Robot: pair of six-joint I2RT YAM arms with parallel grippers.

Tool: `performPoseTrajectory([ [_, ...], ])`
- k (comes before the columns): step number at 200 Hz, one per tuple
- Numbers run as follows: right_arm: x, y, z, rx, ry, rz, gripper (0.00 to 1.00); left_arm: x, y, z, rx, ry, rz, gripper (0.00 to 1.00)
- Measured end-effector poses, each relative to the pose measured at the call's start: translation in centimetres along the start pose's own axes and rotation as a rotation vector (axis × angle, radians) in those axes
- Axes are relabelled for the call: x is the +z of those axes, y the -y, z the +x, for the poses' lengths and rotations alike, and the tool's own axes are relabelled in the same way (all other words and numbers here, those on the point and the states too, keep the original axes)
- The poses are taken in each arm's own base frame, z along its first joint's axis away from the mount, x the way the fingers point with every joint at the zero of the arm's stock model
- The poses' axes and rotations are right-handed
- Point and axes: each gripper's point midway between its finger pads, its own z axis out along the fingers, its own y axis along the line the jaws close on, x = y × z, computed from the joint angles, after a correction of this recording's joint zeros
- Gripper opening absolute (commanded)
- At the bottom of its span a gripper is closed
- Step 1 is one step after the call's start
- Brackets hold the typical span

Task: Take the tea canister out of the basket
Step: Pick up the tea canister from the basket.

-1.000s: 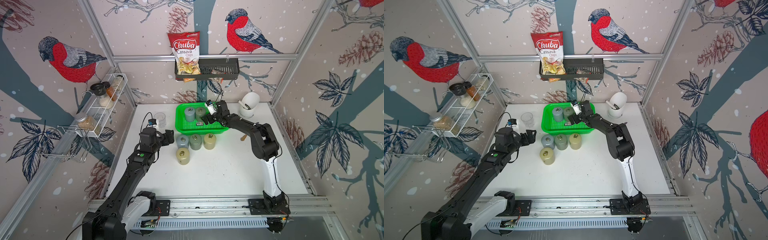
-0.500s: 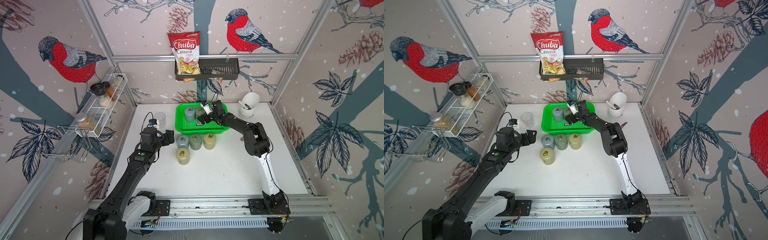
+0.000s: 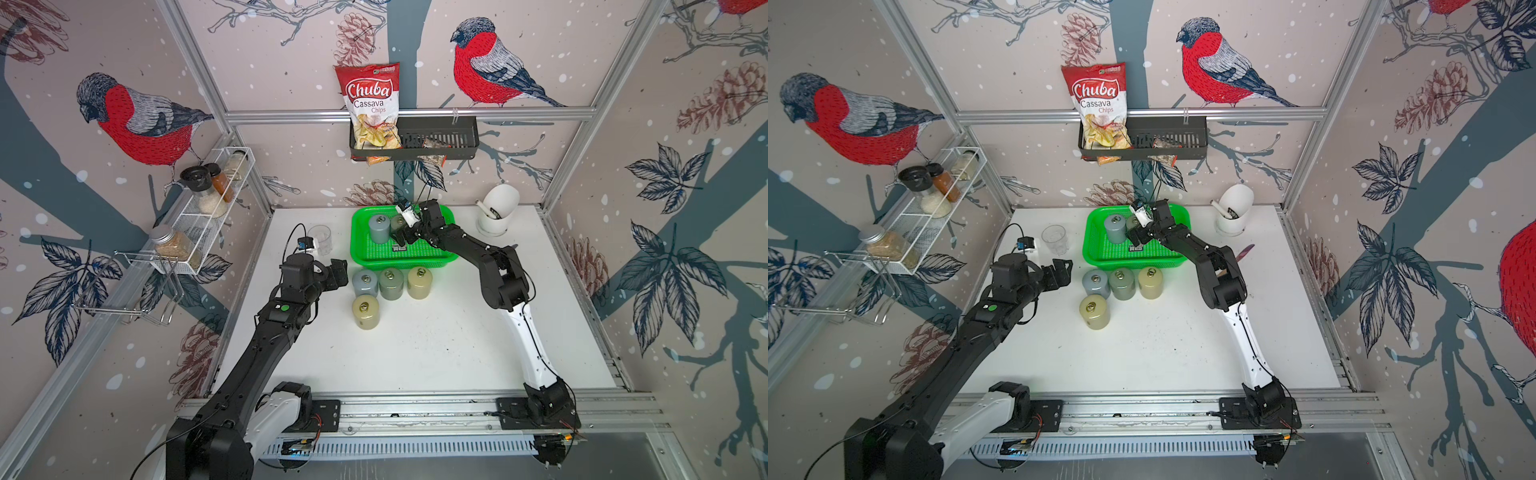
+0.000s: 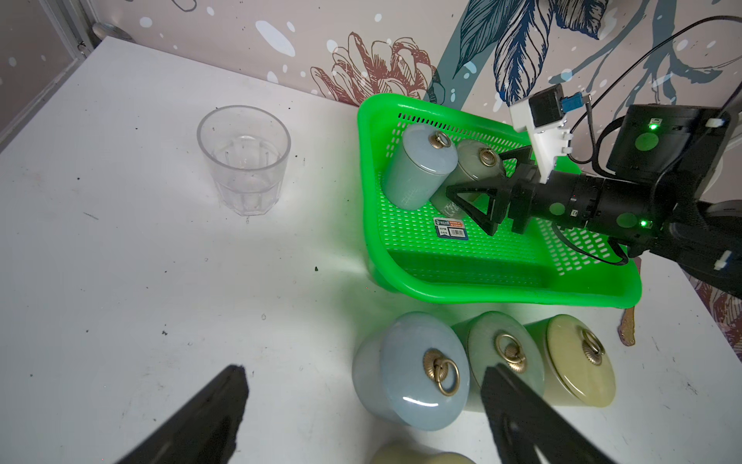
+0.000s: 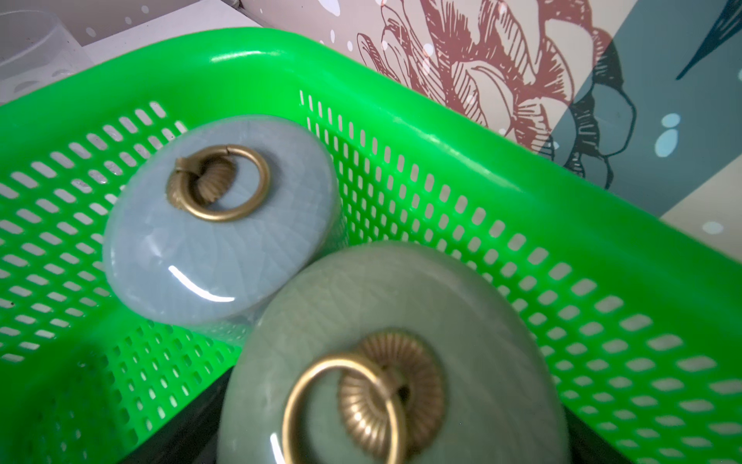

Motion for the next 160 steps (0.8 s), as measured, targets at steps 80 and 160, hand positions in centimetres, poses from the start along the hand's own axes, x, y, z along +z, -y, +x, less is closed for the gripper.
performPoseTrajectory([
  [80,0.5,0.0,-0.2,-0.012,0.012,-0.013,0.70,-0.1,0.0,-0.1,0.000,0.007,-0.004,0.95],
  [160,-1.6,-0.7,0.8,-0.016,-0.012,-0.003,0.57,-0.6,0.1,-0.5,0.001,0.024,0.002,0.95],
])
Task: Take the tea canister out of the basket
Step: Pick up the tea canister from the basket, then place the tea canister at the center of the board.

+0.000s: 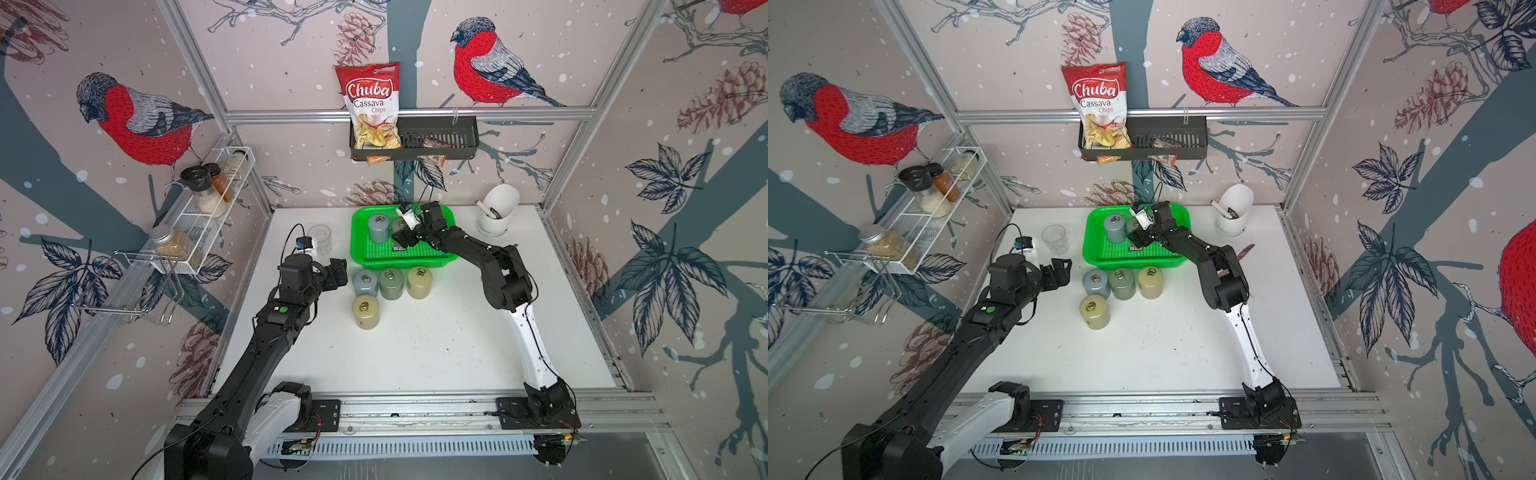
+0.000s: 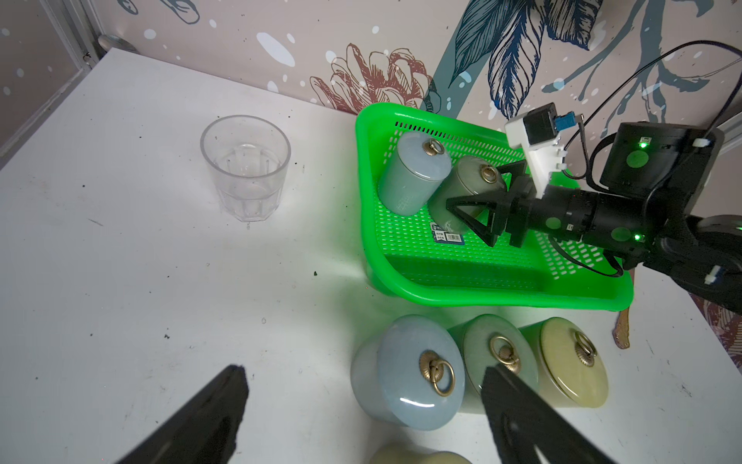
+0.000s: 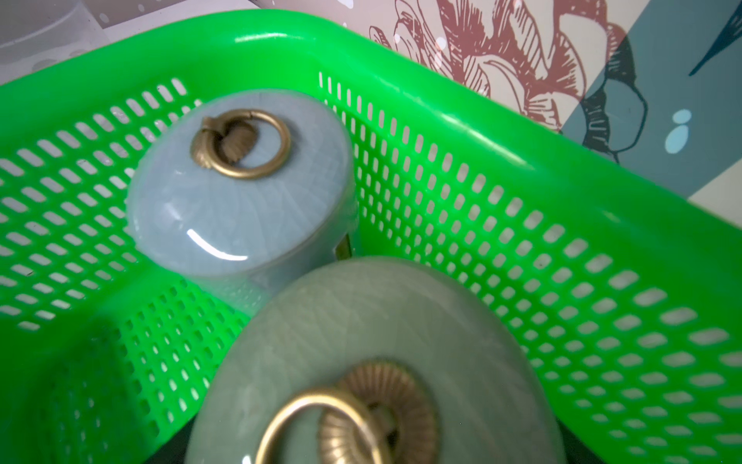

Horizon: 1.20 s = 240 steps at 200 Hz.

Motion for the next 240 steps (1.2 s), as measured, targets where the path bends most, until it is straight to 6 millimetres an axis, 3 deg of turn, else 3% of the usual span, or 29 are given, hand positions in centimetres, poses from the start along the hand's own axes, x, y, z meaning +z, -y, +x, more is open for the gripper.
performPoseTrajectory([
  [32,-2.1,-0.4,-0.5,0.001,-0.019,0.026,0.53,-0.2,0.1,-0.1,0.000,0.003,0.005,0.95],
  [77,-7.2,-2.0,-4.0,-0.029,0.026,0.070,0.51,-1.0,0.7,-0.5,0.001,0.025,0.035,0.95],
  [106,-10.7,-4.0,-6.0,-0.066,0.067,0.092,0.51,-0.9,1.1,-0.1,0.002,0.011,0.060,0.95],
  [155,-17.0,-9.2,-9.9,-0.152,0.162,0.104,0.51,-0.9,1.4,0.1,0.005,0.001,0.075,0.95],
  [193,-21.3,-13.6,-9.1,-0.183,0.205,0.078,0.51,-0.7,1.7,0.4,0.007,-0.010,0.087,0.95],
  [240,-24.1,-19.2,-5.9,-0.178,0.213,-0.009,0.51,-0.2,1.6,0.9,0.006,-0.030,0.085,0.95],
])
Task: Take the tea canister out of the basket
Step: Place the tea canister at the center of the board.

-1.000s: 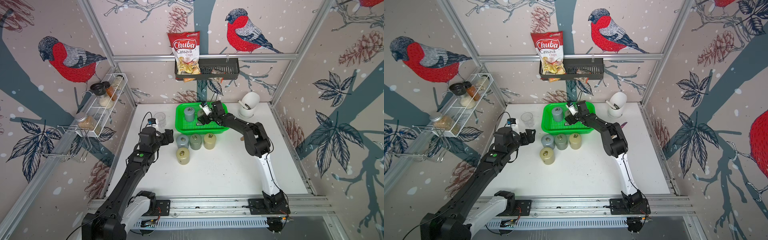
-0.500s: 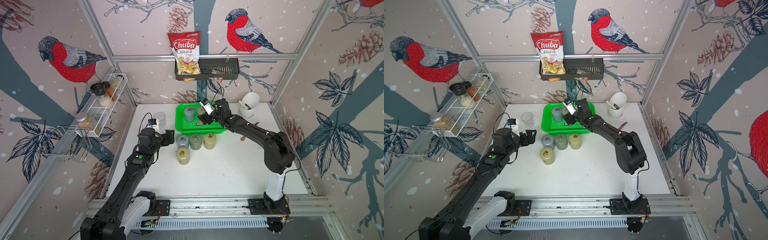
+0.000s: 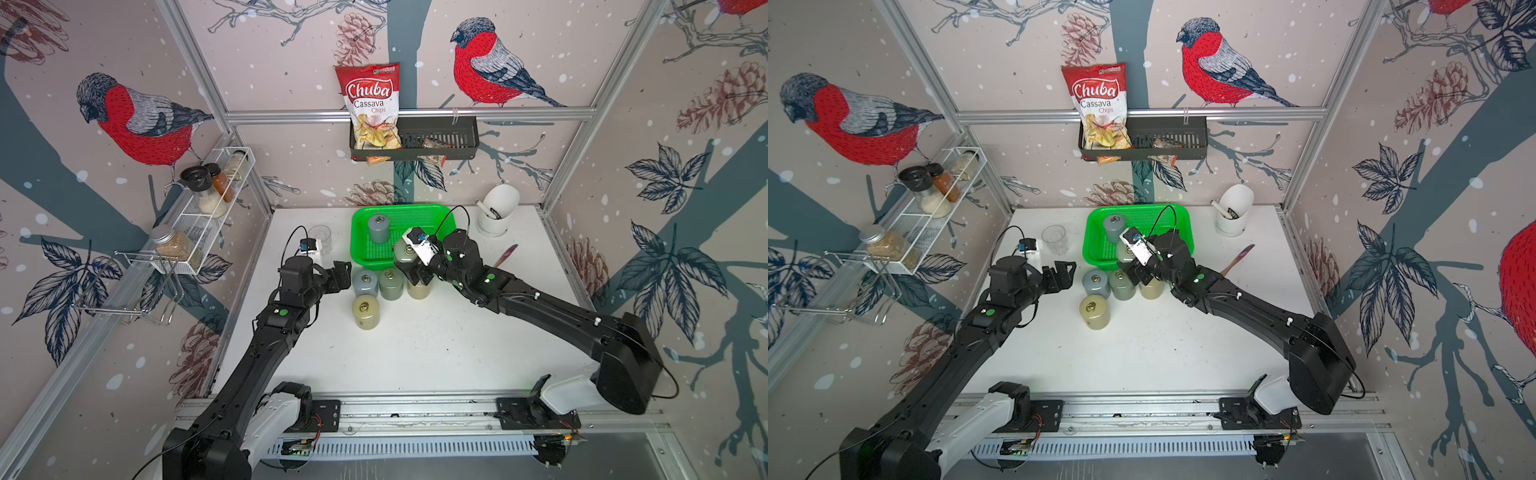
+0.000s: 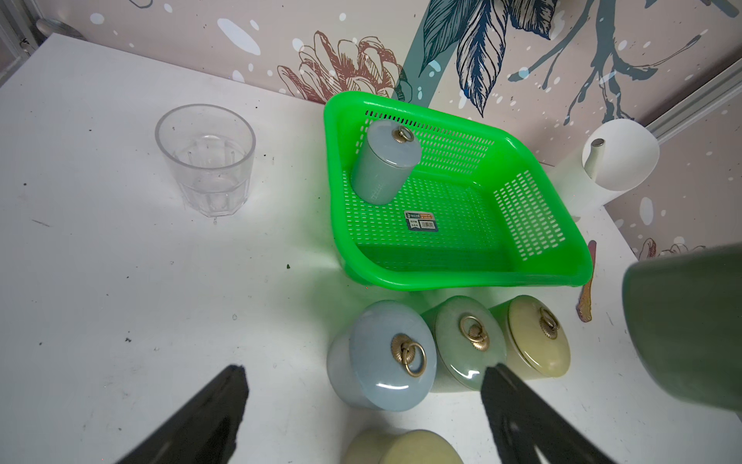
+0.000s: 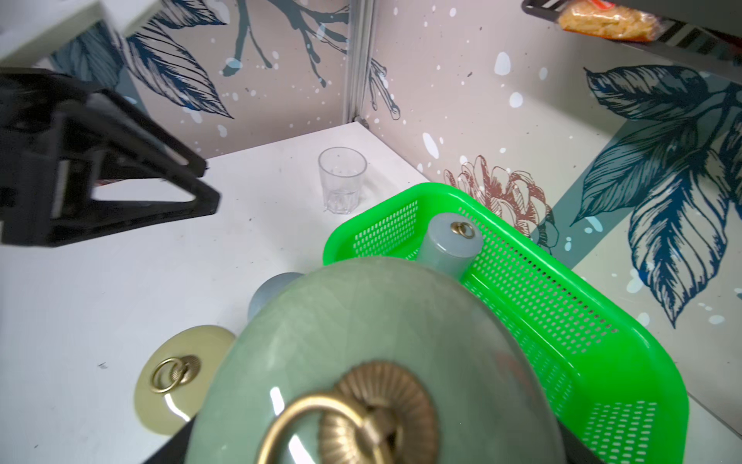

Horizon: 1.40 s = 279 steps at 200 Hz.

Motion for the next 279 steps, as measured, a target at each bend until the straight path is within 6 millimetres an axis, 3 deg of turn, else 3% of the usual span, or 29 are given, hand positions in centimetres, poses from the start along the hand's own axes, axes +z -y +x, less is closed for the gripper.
performPoseTrajectory([
  [40,0.0,-5.1,4.7,0.019,-0.074,-0.076,0.51,0.1,-0.1,0.1,-0.001,-0.004,-0.002,0.95],
  [68,0.5,-6.6,7.9,0.049,-0.137,-0.086,0.52,0.2,-0.1,0.1,-0.001,-0.007,-0.003,0.95],
  [151,3.1,-7.8,13.2,0.091,-0.219,-0.066,0.52,0.4,-0.2,0.4,-0.002,-0.016,-0.006,0.95],
  [279,5.2,-7.9,16.3,0.133,-0.244,-0.037,0.53,0.6,-0.4,0.8,-0.004,-0.026,-0.011,0.95],
])
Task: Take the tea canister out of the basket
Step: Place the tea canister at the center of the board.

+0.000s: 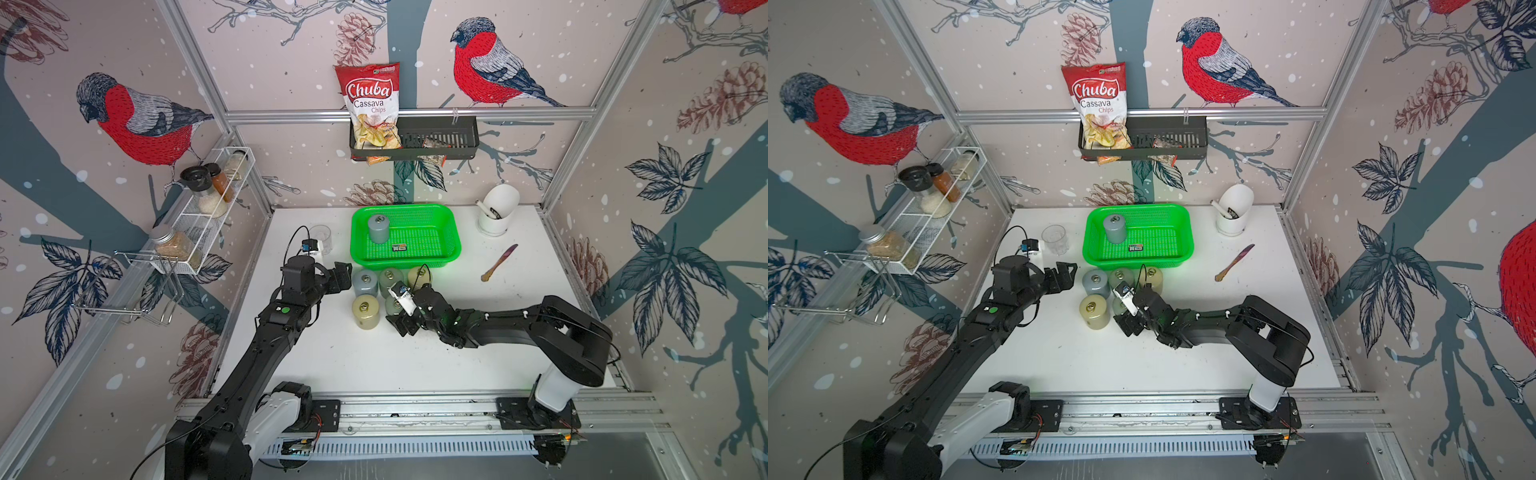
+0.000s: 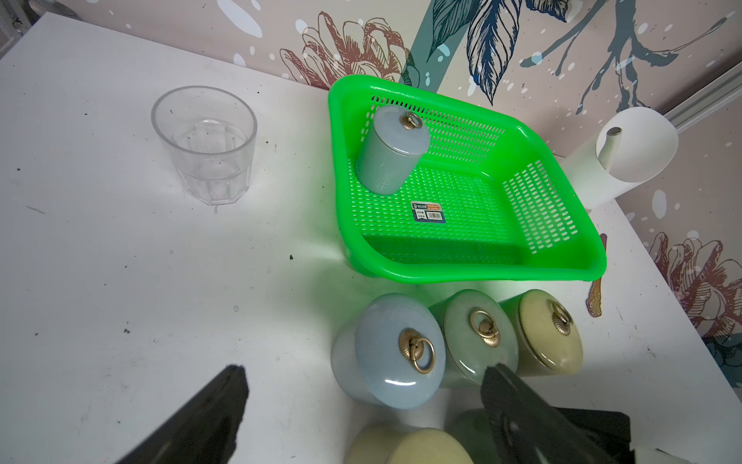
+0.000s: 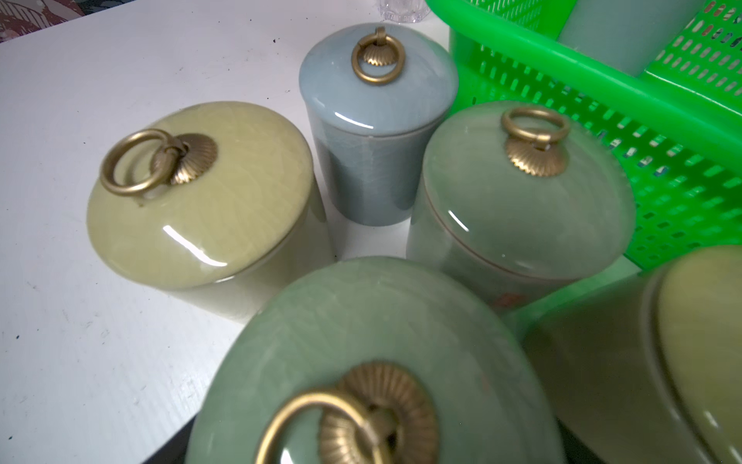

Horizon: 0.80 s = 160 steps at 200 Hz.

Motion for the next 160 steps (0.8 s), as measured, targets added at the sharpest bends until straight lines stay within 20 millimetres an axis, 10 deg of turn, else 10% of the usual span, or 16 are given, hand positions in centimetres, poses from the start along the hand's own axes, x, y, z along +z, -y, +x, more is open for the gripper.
performPoseTrajectory([
  [160,1.4,0.2,0.2,0.010,0.028,0.018,0.64,0.0,0.0,0.0,0.000,0.000,0.000,0.95],
])
